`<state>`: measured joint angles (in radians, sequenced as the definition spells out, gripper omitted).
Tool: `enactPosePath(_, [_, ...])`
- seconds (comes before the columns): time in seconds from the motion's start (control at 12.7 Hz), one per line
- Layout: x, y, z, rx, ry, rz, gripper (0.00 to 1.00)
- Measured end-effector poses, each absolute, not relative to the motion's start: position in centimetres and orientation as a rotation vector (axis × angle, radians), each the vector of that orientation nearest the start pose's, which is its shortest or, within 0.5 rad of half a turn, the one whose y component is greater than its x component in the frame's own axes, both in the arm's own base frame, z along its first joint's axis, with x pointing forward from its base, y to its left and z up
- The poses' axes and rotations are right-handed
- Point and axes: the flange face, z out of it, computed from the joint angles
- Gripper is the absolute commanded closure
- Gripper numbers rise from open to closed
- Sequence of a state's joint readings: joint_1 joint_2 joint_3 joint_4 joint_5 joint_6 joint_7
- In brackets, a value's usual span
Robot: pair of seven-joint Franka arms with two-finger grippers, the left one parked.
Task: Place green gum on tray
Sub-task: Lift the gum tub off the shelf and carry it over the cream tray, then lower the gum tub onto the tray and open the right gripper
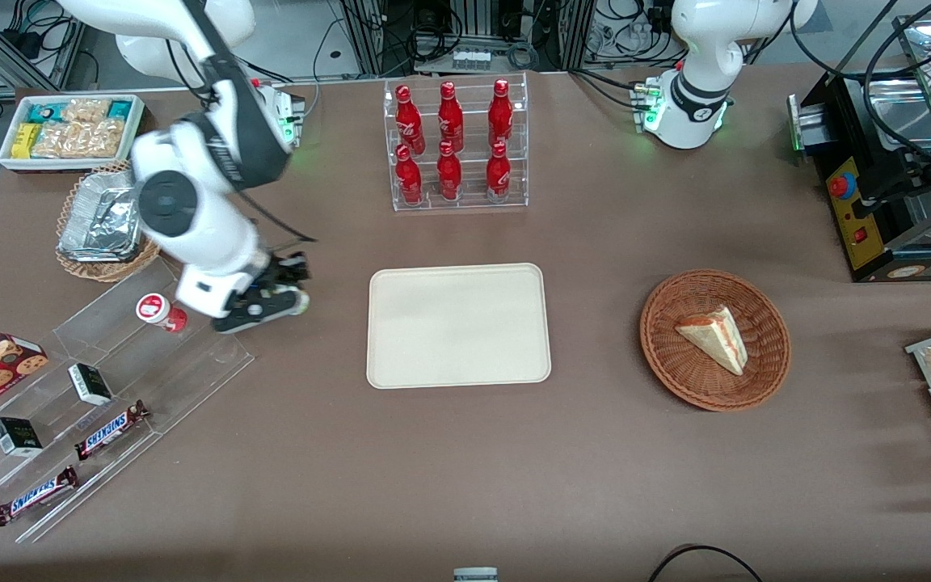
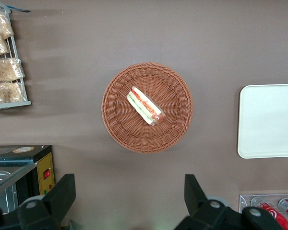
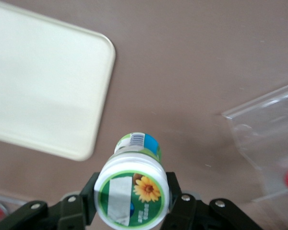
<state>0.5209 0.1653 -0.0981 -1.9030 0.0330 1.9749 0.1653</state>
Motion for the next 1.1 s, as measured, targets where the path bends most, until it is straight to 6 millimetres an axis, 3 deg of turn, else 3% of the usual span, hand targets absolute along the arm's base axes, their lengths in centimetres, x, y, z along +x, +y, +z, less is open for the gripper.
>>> enactPosePath(0.24, [53.5, 32.6, 37.5, -3.139, -0.169, 0.119, 1.0])
enactPosePath(0.55, [54.3, 39.6, 33.6, -3.136, 0.042, 0.059, 1.0])
enactPosePath(0.79, [54.3, 43.1, 29.6, -3.11, 0.157, -0.02, 1.0])
enactPosePath(1.1, [53.9, 45.1, 25.4, -3.094, 0.192, -0.063, 1.0])
